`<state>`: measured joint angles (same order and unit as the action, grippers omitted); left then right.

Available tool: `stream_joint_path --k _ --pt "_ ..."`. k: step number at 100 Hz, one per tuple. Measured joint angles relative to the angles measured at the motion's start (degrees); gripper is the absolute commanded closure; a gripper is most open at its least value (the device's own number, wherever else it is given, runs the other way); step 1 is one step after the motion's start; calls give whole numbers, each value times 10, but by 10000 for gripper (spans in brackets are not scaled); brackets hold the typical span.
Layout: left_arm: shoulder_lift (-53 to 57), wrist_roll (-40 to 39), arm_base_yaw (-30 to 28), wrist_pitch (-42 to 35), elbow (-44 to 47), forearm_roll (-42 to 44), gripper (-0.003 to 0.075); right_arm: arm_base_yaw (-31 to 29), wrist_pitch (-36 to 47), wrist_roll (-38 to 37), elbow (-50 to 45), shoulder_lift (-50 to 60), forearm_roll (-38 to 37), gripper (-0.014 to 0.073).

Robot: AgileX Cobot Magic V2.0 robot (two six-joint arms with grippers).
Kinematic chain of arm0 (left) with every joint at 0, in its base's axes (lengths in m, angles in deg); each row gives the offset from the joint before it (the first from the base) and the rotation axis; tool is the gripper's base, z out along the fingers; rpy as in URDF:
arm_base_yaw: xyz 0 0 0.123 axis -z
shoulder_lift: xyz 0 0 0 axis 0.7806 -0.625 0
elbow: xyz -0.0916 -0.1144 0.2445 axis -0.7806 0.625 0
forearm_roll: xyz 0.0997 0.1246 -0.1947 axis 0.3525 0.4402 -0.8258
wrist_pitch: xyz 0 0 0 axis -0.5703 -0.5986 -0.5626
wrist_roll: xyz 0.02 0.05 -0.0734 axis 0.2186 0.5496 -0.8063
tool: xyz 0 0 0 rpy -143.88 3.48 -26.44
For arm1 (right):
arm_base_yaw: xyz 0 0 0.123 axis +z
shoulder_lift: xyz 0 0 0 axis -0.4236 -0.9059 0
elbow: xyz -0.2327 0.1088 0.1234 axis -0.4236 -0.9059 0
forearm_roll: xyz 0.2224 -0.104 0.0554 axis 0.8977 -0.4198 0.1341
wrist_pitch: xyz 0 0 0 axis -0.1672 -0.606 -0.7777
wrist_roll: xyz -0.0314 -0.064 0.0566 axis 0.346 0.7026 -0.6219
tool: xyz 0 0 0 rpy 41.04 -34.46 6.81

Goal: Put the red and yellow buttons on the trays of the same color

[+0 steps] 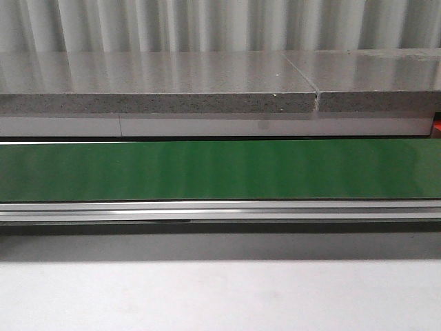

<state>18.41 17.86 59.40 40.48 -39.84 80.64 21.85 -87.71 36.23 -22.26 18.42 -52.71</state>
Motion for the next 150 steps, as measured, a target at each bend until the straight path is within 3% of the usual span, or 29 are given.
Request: stream_joint_path --k 20,34,54,87,114,150 --pt "4 0 0 -3 3 0 741 0 0 0 0 0 0 665" --pt "30 -28 0 -53 27 0 741 0 0 0 0 0 0 665" --pt "85 -58 -3 -160 99 25 741 0 0 0 0 0 0 665" --pt "210 -61 -21 -222 223 45 741 0 0 -1 0 0 0 665" --pt "328 -61 -26 -228 301 45 741 0 0 -1 0 0 0 665" --pt "332 -61 -32 -242 301 37 741 0 -1 -1 0 0 0 665"
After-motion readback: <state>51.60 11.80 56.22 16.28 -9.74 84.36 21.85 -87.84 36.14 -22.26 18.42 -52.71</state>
